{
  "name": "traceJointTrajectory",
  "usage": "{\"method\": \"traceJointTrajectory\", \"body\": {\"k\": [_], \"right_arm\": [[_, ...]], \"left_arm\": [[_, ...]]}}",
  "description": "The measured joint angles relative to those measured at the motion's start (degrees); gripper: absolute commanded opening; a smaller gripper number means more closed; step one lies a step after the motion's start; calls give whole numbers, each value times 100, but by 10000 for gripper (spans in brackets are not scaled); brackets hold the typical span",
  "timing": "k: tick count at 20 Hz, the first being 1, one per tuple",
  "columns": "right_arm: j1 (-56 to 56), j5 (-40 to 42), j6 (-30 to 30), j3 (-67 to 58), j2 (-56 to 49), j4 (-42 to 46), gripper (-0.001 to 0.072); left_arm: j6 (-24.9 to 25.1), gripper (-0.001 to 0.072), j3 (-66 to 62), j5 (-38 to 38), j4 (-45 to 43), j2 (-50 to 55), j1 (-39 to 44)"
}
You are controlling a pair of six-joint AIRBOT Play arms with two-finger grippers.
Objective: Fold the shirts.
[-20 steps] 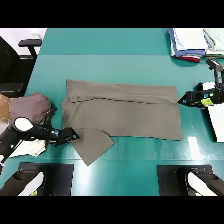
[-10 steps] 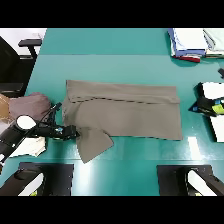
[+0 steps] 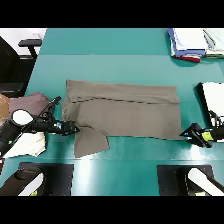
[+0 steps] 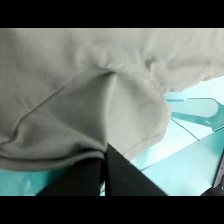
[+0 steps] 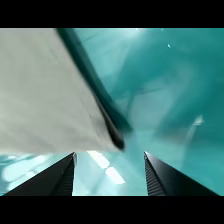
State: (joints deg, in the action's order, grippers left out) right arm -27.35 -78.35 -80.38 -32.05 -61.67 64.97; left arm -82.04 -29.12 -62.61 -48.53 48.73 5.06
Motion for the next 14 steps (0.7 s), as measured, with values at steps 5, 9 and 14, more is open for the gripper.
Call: {"method": "traceJointTrajectory", "body": {"k": [5, 9, 14], "right_arm": [[623, 442, 70, -107, -468, -337, 95], [1217, 616, 94, -361, -544, -184, 20], [1659, 74, 59, -518, 295, 592, 20]], "left_arm": [[0, 24, -11, -20, -74, 0, 0], [-188, 22, -33, -382, -632, -26, 0], [-551, 23, -59, -1147, -1117, -940, 0]]}}
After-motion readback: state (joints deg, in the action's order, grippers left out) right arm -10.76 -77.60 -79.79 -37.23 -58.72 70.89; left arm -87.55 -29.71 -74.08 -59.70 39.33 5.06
